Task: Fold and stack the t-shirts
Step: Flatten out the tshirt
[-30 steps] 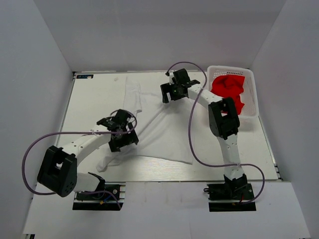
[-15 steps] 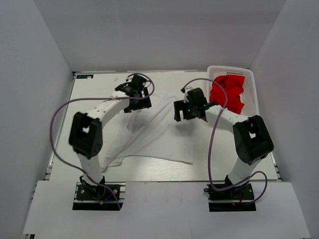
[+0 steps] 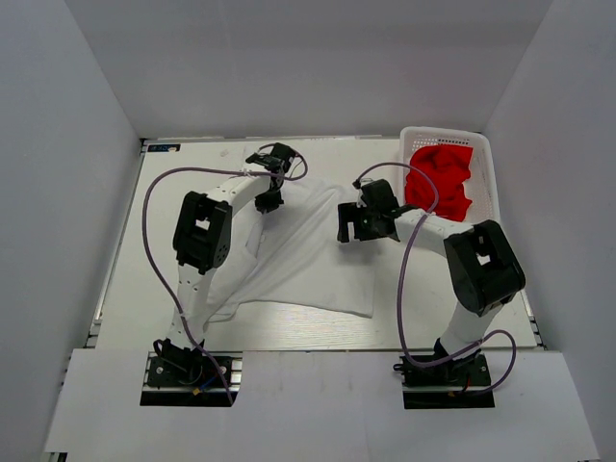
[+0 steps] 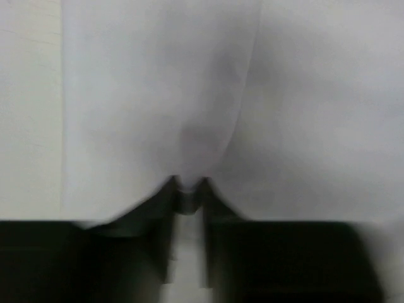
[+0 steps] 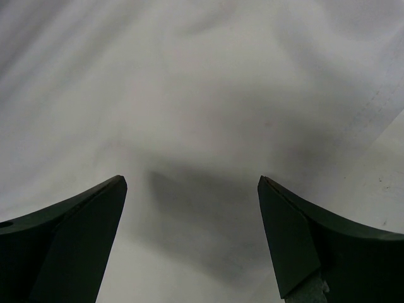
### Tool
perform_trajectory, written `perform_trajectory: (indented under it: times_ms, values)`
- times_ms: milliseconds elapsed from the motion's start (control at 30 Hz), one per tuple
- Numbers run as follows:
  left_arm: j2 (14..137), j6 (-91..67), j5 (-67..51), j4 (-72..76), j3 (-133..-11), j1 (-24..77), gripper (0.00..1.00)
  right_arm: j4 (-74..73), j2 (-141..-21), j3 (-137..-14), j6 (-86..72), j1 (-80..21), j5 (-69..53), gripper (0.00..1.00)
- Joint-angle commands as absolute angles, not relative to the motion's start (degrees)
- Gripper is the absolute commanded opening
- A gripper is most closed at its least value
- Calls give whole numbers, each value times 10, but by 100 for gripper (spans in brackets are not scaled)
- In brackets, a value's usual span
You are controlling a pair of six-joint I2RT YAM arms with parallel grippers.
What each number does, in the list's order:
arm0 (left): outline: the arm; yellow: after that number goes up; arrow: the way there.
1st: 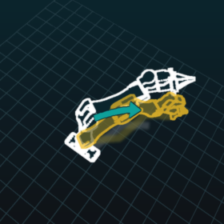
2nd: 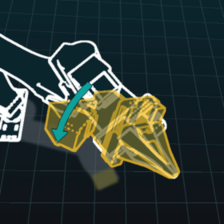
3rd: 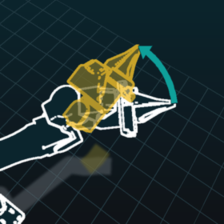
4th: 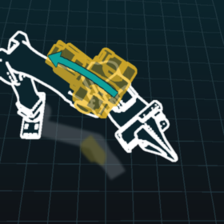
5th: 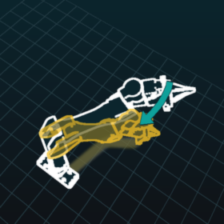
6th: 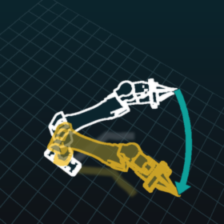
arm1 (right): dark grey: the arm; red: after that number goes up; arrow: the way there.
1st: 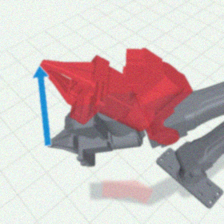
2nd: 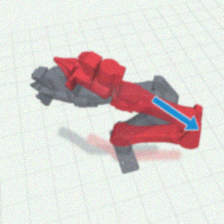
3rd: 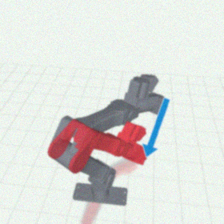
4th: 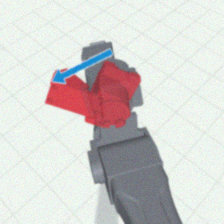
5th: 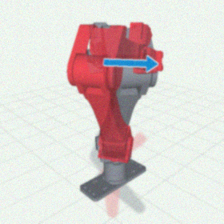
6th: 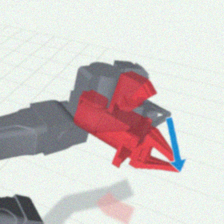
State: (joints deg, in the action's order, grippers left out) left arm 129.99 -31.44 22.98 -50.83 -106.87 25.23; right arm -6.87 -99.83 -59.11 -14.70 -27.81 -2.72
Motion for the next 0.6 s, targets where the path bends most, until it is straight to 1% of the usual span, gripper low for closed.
perform_trajectory:
  times_ms: [0, 33, 67, 233, 267, 367, 400, 433, 467, 567]
  values:
    - [1295, -305, 250, -524, -1083, 245, 14, -57, -1012, -584, -167, -275, -9, 90]
    - [1295, -305, 250, -524, -1083, 239, 4, -61, -1014, -583, -176, -277, -3, 90]
    - [1295, -305, 250, -524, -1083, 239, 0, -69, -1018, -586, -184, -273, 30, 90]
    - [1246, -310, 280, -512, -1040, 197, 0, -100, -1027, -596, -205, -270, 78, 90]
    - [1237, -310, 300, -512, -1018, 188, 0, -101, -1027, -595, -211, -272, 83, 90]
    - [1208, -310, 306, -495, -985, 142, 0, -110, -1027, -597, -210, -266, 85, 90]
    - [1182, -284, 306, -467, -955, 131, 0, -109, -1033, -598, -208, -267, 84, 90]
    - [1167, -260, 287, -440, -931, 121, 0, -112, -1036, -600, -210, -266, 86, 90]
    - [1152, -239, 244, -417, -891, 100, 0, -113, -1038, -601, -210, -265, 88, 90]
    - [1107, -193, 222, -358, -838, 69, 0, -112, -1049, -604, -223, -264, 108, 90]
